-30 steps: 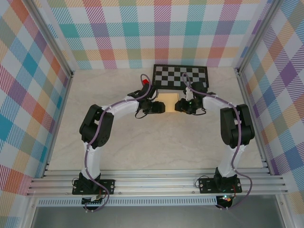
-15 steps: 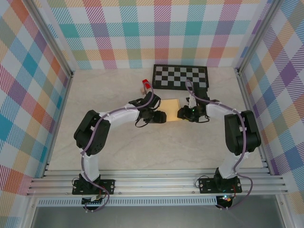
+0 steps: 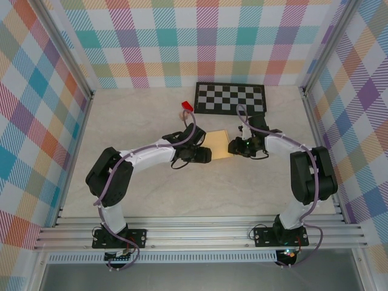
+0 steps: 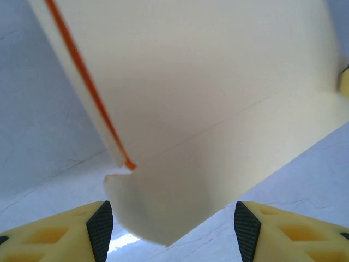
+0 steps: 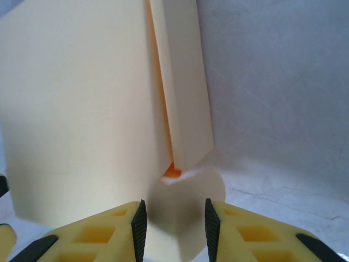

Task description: Fold the paper box

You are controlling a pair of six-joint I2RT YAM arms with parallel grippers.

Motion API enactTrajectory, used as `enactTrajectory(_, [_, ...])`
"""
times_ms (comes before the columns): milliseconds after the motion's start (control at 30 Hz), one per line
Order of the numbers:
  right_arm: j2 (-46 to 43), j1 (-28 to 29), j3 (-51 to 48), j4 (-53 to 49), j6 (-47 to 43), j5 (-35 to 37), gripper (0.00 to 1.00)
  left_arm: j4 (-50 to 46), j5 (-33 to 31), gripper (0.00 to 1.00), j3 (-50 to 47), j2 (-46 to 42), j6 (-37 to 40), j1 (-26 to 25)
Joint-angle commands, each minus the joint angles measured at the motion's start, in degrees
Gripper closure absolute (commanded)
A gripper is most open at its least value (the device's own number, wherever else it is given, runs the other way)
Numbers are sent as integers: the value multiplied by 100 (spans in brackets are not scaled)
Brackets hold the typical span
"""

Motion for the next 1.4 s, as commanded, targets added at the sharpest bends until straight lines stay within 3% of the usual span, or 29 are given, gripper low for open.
enactTrajectory(0, [196,31,201,-56,-251,77,64,-228,-109,36,-134,-100,-77,89])
enactTrajectory(167, [292,24,287,-49,-313,46,64,-341,55,36,12,-252,38,346])
enactTrajectory(333, [305,17,359,-211,-453,72,64,-777,156,31,881,-269,407,891])
enactTrajectory(467, [295,16,427,-320,-510,98,62,-809,402,26,1596,371,881,1161])
enactTrajectory(667, [270,7,581,-510,-558,97,59,-1053,584,25,2757,1652,1624,1249])
enactTrajectory(833, [259,-50,599,-565,-504,72,58,-1181,673,26,3350,2199,1975,1253])
enactTrajectory(967, [338,-72,580,-466,-423,-169,59,-1170,950,29,3337,2352,1896,1227])
enactTrajectory(1367, [503,-86,500,-293,-275,-704,63,-784,942,44,2394,2099,1385,1034])
